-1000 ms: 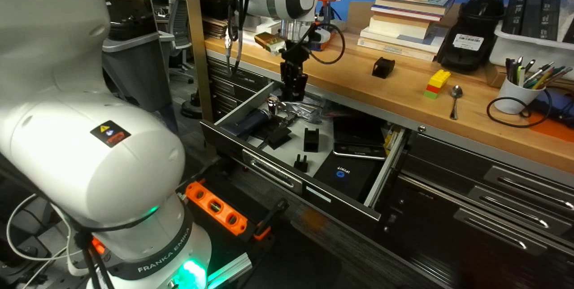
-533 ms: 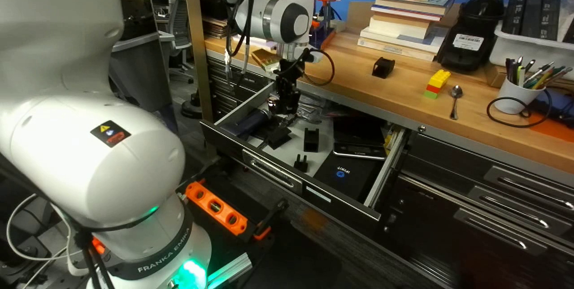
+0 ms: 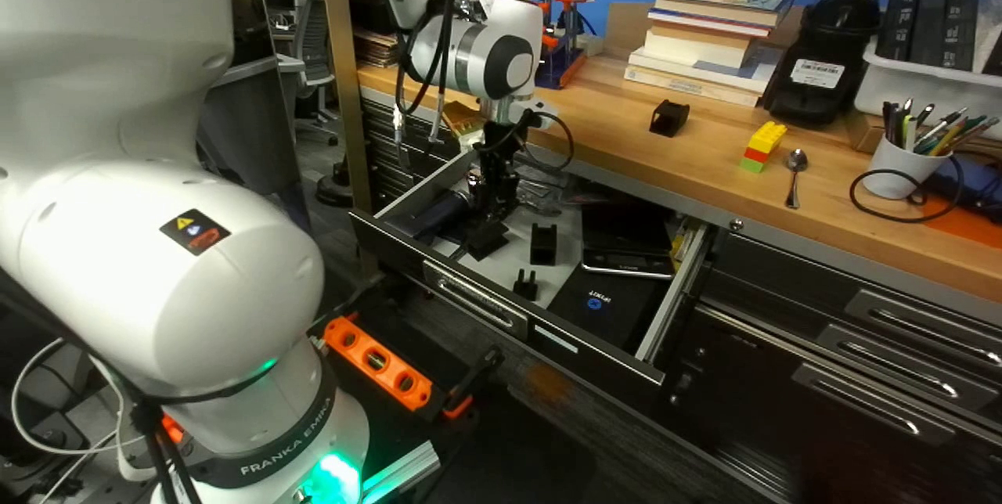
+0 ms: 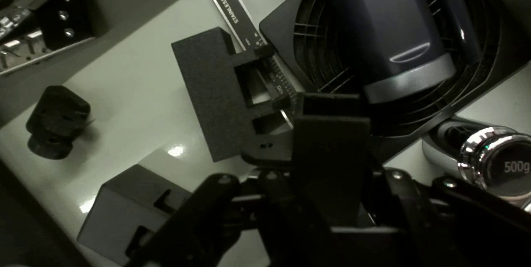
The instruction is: Pick up the black objects from the counter and put them in the open drawer and close it
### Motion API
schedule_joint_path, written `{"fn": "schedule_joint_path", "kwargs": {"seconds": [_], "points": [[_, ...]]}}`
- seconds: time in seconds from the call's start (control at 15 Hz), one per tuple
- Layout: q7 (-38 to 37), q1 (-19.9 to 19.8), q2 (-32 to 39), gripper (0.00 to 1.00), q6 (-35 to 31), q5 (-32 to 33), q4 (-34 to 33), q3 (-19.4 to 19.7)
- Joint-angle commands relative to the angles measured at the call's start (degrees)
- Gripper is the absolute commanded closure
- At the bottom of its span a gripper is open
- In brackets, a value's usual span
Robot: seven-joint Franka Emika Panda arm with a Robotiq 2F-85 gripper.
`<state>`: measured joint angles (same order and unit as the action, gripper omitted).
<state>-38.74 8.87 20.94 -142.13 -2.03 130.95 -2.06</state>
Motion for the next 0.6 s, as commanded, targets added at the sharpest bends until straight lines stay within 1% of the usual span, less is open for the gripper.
{"fn": "schedule_joint_path", "kwargs": {"seconds": [0.0,0.07,0.13,0.2,0.27,0.53], "points": [[0.0,0.6,1.1,0.76,-2.3,-1.4,-0.5,0.7],[0.1,0.7,1.5,0.76,-2.7,-1.3,-0.7,0.8],[-0.1,0.7,1.8,0.38,-2.7,-1.2,-0.9,1.0],[-0.2,0.8,2.0,0.36,-3.0,-0.9,-1.1,1.3],[-0.3,0.9,2.3,0.31,-3.2,-0.7,-1.4,1.5],[-0.7,1.2,2.6,0.0,-3.8,-0.1,-2.6,2.4]]}}
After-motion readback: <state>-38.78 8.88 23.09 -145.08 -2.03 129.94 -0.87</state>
